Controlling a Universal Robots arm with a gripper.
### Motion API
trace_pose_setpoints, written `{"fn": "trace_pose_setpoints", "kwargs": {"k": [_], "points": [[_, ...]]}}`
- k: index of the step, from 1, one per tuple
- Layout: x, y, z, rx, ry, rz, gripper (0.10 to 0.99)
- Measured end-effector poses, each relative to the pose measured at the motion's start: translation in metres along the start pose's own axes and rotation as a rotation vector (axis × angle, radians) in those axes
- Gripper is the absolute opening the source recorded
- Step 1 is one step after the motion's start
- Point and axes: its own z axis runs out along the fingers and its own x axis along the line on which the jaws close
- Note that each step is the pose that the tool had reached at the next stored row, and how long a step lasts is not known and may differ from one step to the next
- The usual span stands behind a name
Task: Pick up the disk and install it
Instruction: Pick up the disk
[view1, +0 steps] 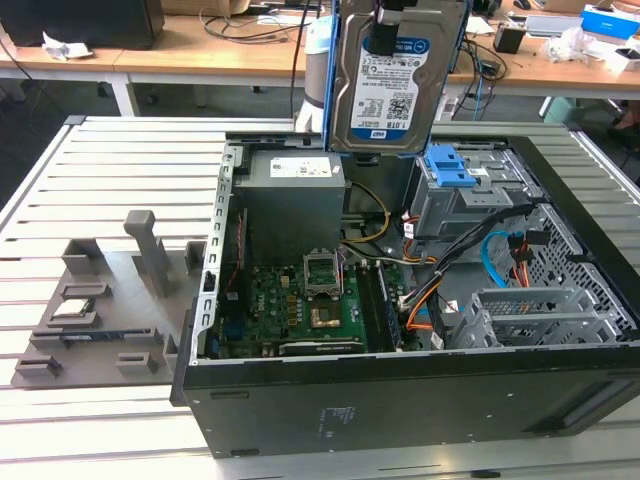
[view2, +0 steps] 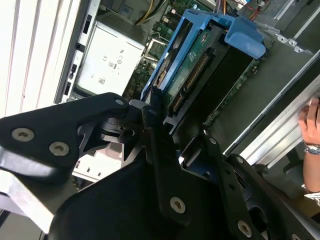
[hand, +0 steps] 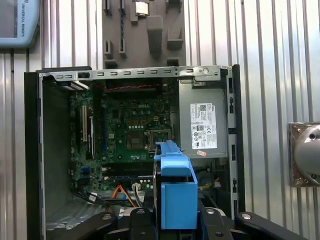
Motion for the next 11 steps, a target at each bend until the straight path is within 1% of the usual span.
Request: {"fn": "trace_pose_setpoints", "kwargs": {"k": [2, 7, 8, 9, 11], "points": [[0.0067, -0.0002, 0.0002, 0.000, 0.0002, 0.000, 0.365], [0.0168, -0.0006, 0.0005, 0.000, 0.0003, 0.000, 0.365], [0.0228, -0.0009, 0.0008, 0.000, 0.0003, 0.000, 0.365], [0.0315, -0.0012, 0.0012, 0.000, 0.0004, 0.000, 0.365], [0.0396, -0.0015, 0.0015, 0.000, 0.0005, 0.000, 0.365]]}}
